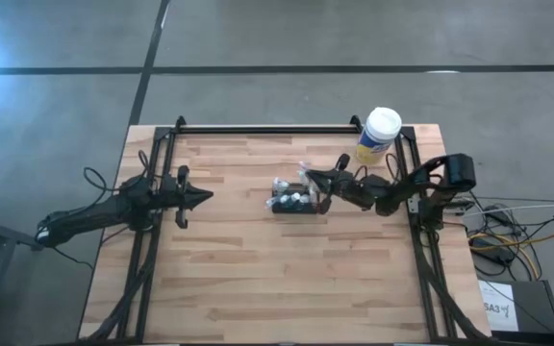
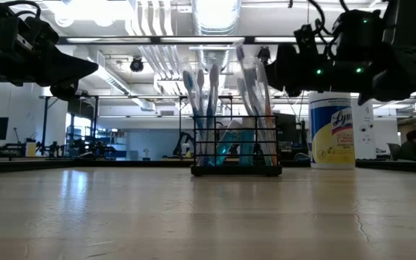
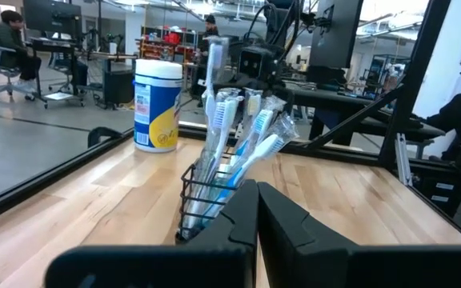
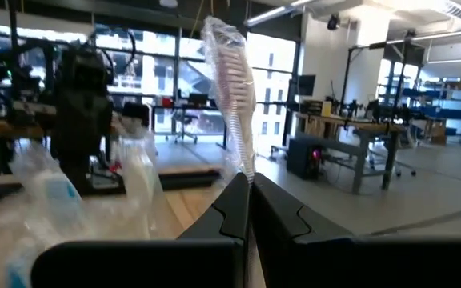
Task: Pick & Place toothbrushing station
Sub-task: Put the violet toothbrush into the black wire organizer
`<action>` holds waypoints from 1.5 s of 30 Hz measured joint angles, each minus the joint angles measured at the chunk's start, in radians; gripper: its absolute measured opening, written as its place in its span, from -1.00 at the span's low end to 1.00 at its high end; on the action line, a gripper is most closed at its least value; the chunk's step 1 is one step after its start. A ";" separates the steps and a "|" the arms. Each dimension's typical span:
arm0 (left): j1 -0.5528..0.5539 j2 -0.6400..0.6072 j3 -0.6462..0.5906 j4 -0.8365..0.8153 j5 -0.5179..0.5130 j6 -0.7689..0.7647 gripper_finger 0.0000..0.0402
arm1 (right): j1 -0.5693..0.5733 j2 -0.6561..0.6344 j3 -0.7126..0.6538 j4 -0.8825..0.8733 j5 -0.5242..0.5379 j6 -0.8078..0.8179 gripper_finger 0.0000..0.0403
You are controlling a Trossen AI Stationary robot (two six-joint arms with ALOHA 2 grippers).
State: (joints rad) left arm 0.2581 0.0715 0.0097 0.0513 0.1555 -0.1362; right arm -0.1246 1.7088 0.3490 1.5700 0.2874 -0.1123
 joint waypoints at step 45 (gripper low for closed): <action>0.000 0.000 0.000 0.000 0.004 0.029 -0.96 | 0.134 0.165 -0.056 -0.014 0.319 0.076 -0.96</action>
State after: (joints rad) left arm 0.2581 0.0718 0.0097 0.0517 0.1596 -0.1070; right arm 0.0093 1.8735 0.2934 1.5559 0.6064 -0.0368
